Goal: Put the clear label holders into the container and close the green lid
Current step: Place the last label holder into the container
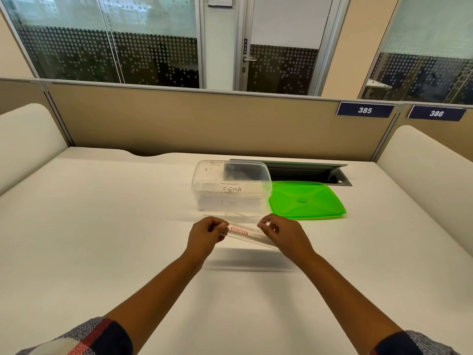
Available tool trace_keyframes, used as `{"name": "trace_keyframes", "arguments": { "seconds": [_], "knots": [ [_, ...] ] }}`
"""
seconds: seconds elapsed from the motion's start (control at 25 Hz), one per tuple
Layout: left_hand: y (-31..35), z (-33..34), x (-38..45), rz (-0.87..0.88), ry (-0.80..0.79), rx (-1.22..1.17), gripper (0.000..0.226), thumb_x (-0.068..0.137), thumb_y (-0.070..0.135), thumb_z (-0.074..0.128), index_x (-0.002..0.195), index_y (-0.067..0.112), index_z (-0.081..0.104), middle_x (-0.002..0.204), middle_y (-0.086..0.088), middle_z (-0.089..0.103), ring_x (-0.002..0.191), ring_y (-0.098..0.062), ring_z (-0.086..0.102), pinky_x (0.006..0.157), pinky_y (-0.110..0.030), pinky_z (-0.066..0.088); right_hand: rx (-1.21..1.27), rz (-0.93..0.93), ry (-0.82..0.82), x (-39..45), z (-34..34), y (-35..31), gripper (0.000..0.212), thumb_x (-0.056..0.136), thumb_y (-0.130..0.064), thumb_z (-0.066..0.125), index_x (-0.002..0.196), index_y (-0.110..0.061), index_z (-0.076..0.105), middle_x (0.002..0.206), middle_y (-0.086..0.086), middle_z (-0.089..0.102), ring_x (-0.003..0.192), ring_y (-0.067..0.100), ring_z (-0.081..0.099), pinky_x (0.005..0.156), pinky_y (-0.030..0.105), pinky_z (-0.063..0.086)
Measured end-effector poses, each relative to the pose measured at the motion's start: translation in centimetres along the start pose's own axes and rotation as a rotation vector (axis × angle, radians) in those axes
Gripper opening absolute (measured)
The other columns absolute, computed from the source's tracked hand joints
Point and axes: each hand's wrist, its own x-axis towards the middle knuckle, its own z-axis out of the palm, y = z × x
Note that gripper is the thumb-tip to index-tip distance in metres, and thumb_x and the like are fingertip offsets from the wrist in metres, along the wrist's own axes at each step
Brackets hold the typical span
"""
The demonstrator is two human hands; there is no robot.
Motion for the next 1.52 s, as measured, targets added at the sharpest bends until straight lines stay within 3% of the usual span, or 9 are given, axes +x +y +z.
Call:
{"name": "trace_keyframes", "arguments": {
  "seconds": [0.2, 0.4, 0.68, 0.76, 0.92, 1.04, 1.16, 1.36, 1.52],
  "knots": [
    [0.7, -2.0, 0.6, -0.016, 0.041, -0.098, 0.016, 0.089, 0.005, 0.054, 0.078, 0.012, 0.063, 0.074, -0.008, 0.065, 0.07, -0.017, 0.061, 0.071, -0.022, 0.055, -0.08, 0.053, 0.171, 0.0, -1.0, 3.0, 0.044, 0.082, -0.059, 0.044, 0.097, -0.022, 0.065, 0.084, -0.004, 0.066, 0.073, 0.011, 0.054, 0.067, 0.031, 0.044],
    [0.8, -3.3, 1.1, -0.053, 0.062, -0.181, 0.009, 0.09, 0.006, 0.054, 0.089, 0.005, 0.063, 0.08, -0.011, 0.064, 0.075, -0.021, 0.063, 0.07, -0.021, 0.058, 0.256, 0.279, 0.213, 0.2, -0.7, 3.1, 0.031, 0.087, -0.028, 0.062, 0.114, -0.015, 0.055, 0.084, 0.004, 0.063, 0.076, 0.022, 0.057, 0.067, 0.029, 0.044],
    [2.9, -4.0, 3.0, -0.028, 0.106, -0.246, 0.014, 0.091, 0.01, 0.053, 0.097, 0.004, 0.064, 0.084, -0.01, 0.066, 0.079, -0.024, 0.064, 0.066, -0.019, 0.058, 0.517, 0.295, 0.452, 2.8, -1.4, 0.8, 0.018, 0.084, -0.013, 0.066, 0.098, -0.015, 0.054, 0.077, 0.006, 0.062, 0.067, 0.013, 0.057, 0.056, 0.005, 0.041],
    [3.7, -4.2, 3.7, -0.004, 0.097, -0.249, 0.02, 0.092, 0.009, 0.051, 0.108, 0.003, 0.061, 0.09, -0.01, 0.067, 0.082, -0.023, 0.065, 0.067, -0.019, 0.058, 0.567, 0.307, 0.457, 3.8, -1.6, 0.7, 0.016, 0.084, -0.013, 0.066, 0.093, -0.017, 0.053, 0.075, 0.005, 0.062, 0.065, 0.014, 0.056, 0.058, 0.009, 0.042],
    [5.3, -4.4, 5.6, 0.044, 0.106, -0.229, 0.028, 0.09, 0.007, 0.053, 0.117, 0.003, 0.058, 0.103, -0.013, 0.065, 0.085, -0.022, 0.065, 0.069, -0.019, 0.057, 0.63, 0.348, 0.453, 6.5, -1.7, 1.0, 0.015, 0.083, -0.016, 0.067, 0.09, -0.016, 0.054, 0.068, 0.003, 0.061, 0.06, 0.015, 0.053, 0.066, 0.035, 0.045],
    [6.2, -4.3, 7.6, 0.056, 0.125, -0.19, 0.032, 0.091, 0.006, 0.052, 0.122, 0.001, 0.055, 0.111, -0.014, 0.064, 0.09, -0.024, 0.064, 0.075, -0.025, 0.057, 0.688, 0.358, 0.471, 9.2, -2.1, 1.1, 0.013, 0.083, -0.019, 0.067, 0.086, -0.02, 0.055, 0.075, 0.007, 0.064, 0.069, 0.021, 0.059, 0.074, 0.042, 0.051],
    [6.6, -4.3, 9.3, 0.057, 0.136, -0.152, 0.034, 0.09, 0.005, 0.053, 0.124, 0.001, 0.054, 0.116, -0.014, 0.062, 0.095, -0.025, 0.061, 0.078, -0.026, 0.051, 0.709, 0.335, 0.479, 11.6, -2.2, 1.1, 0.013, 0.083, -0.018, 0.068, 0.084, -0.018, 0.055, 0.078, 0.01, 0.064, 0.067, 0.017, 0.058, 0.073, 0.04, 0.051],
    [6.8, -4.5, 12.2, -0.003, 0.129, -0.055, 0.036, 0.091, 0.011, 0.053, 0.126, 0.003, 0.053, 0.117, -0.016, 0.061, 0.094, -0.023, 0.059, 0.07, -0.023, 0.049, 0.614, 0.315, 0.451, 14.4, -1.4, 1.7, 0.014, 0.082, -0.019, 0.068, 0.083, -0.013, 0.056, 0.071, 0.003, 0.061, 0.06, 0.007, 0.052, 0.054, 0.009, 0.04],
    [6.5, -4.6, 13.8, 0.005, 0.113, 0.022, 0.036, 0.093, 0.008, 0.045, 0.128, 0.002, 0.049, 0.115, -0.014, 0.058, 0.096, -0.023, 0.057, 0.071, -0.024, 0.048, 0.615, 0.357, 0.411, 15.6, -0.1, 2.7, 0.012, 0.082, -0.018, 0.069, 0.077, -0.015, 0.057, 0.074, 0.009, 0.062, 0.065, 0.016, 0.055, 0.066, 0.028, 0.044]
  ]
}}
